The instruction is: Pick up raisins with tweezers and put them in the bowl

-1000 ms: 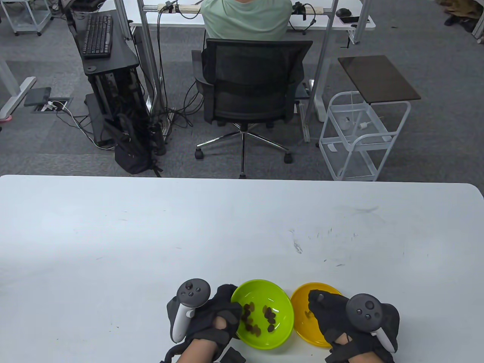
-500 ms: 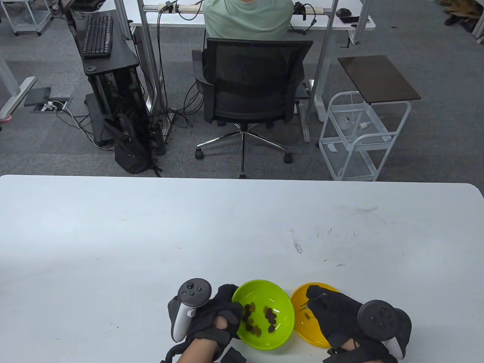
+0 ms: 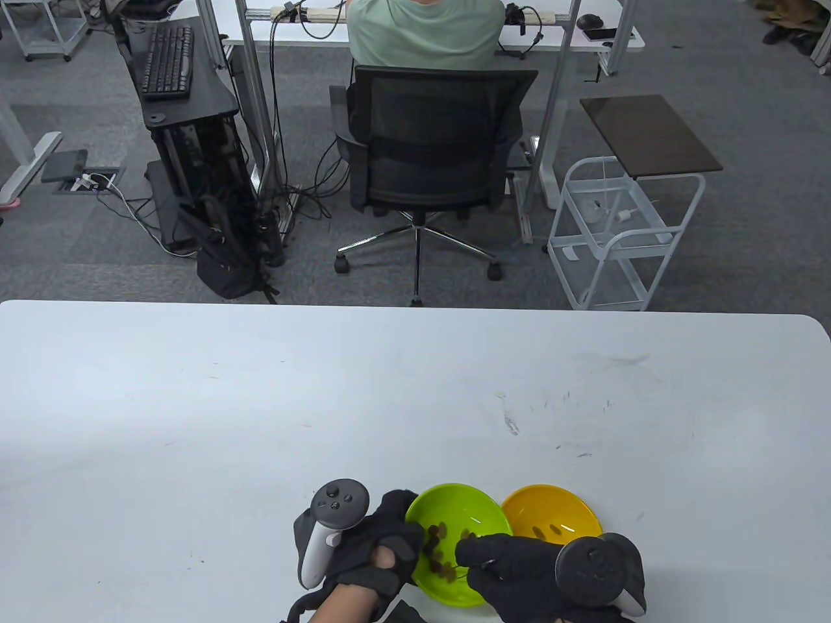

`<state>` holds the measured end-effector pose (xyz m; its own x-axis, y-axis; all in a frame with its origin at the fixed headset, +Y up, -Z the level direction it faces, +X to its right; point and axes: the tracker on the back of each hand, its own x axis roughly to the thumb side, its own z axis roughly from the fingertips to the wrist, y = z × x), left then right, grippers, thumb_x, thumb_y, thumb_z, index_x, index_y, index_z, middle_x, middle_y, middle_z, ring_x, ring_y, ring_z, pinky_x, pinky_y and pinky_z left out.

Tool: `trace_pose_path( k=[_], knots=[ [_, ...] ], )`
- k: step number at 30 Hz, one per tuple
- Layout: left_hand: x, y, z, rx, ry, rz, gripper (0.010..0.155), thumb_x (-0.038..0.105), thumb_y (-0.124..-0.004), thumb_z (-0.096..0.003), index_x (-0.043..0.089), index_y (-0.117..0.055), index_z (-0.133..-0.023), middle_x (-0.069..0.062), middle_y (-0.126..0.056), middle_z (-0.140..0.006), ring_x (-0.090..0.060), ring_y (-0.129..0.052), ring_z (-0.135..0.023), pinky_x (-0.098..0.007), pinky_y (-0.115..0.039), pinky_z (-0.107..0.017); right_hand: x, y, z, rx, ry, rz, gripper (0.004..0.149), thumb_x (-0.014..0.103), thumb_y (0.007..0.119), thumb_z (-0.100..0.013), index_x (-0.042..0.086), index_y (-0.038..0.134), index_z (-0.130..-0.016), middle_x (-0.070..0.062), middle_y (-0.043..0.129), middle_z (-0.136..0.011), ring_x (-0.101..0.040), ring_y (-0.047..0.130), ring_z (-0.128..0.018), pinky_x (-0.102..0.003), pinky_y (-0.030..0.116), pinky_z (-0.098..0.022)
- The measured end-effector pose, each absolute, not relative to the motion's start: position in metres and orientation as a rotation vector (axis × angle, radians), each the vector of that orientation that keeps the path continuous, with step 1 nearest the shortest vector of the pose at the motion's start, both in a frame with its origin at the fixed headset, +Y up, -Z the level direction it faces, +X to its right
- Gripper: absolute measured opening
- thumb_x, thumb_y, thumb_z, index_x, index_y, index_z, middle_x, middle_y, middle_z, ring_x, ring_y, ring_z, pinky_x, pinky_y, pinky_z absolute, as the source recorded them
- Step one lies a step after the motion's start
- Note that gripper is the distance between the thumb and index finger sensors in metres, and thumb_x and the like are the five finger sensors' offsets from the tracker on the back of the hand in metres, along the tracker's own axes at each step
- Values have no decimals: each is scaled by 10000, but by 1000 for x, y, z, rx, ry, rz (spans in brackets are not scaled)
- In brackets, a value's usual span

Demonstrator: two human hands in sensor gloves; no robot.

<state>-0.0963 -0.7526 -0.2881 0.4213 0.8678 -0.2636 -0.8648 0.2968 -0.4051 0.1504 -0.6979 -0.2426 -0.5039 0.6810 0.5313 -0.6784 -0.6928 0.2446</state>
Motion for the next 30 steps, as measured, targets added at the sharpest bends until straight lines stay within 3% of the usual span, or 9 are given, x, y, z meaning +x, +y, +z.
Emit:
trace_pose_path(
  k=[19, 30],
  knots=[
    [-95, -753, -288, -536, -7, 1151, 623, 267, -700, -481, 143, -474, -1048, -131, -671, -1023, -382, -1018, -742, -343, -999, -374, 153, -696, -244, 783, 12, 2230, 419, 373, 872, -472, 224, 895, -864, -102, 894, -810, -323, 999, -580, -512, 821, -369],
    [-99, -754, -288, -540, 12, 1147, 624, 265, -702, -479, 139, -478, -1047, -134, -674, -1021, -387, -1017, -739, -347, -997, -371, 211, -683, -257, 539, -166, 2194, 416, 374, 874, -471, 225, 900, -859, -103, 897, -805, -326, 1001, -572, -512, 822, -363]
  ],
)
